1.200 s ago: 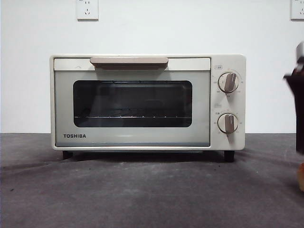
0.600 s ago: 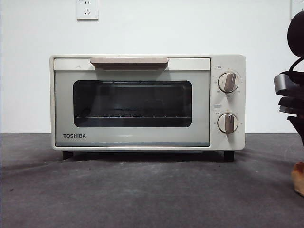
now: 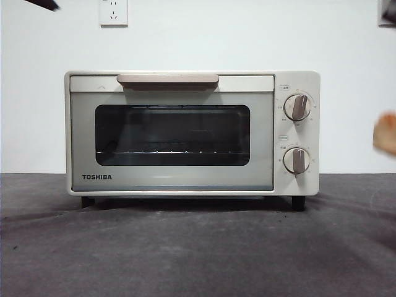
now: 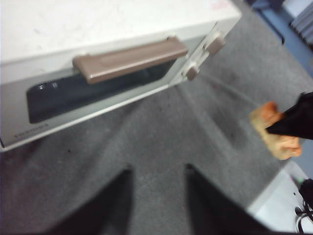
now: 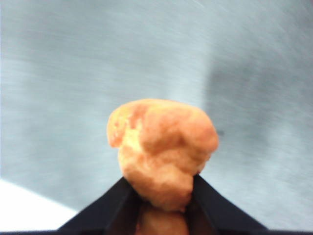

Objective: The left arm flap open the oven, the right arm pick bread and place it into oven, the left arm flap close the oven

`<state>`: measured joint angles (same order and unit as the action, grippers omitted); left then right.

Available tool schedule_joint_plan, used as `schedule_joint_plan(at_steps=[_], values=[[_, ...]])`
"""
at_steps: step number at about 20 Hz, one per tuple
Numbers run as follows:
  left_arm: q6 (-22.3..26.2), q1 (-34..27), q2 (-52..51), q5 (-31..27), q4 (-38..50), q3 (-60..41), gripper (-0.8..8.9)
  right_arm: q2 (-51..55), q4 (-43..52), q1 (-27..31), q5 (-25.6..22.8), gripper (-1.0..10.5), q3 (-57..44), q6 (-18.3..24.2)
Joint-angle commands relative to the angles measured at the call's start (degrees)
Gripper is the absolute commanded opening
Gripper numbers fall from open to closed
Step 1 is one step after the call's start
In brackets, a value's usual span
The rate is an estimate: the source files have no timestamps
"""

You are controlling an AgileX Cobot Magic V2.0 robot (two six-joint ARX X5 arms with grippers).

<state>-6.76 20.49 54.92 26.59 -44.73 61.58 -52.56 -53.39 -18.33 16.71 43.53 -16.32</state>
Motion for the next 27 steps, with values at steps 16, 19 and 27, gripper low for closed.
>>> schedule_joint_plan(at_steps=[16,19,27], values=[[10.29,6.38,33.27,-7.76,2.34,23.89,0.09,26.18,1.03,-0.26,3.26,1.1,0.83,-3.21],[10.82,6.62,34.80,-7.78,2.78,23.89,0.09,26.21,1.05,-0.26,3.19,1.1,0.83,-3.19],[12.37,8.96,35.93,-11.45,0.15,23.89,0.09,26.21,1.03,-0.26,3.19,1.1,0.83,-3.19]])
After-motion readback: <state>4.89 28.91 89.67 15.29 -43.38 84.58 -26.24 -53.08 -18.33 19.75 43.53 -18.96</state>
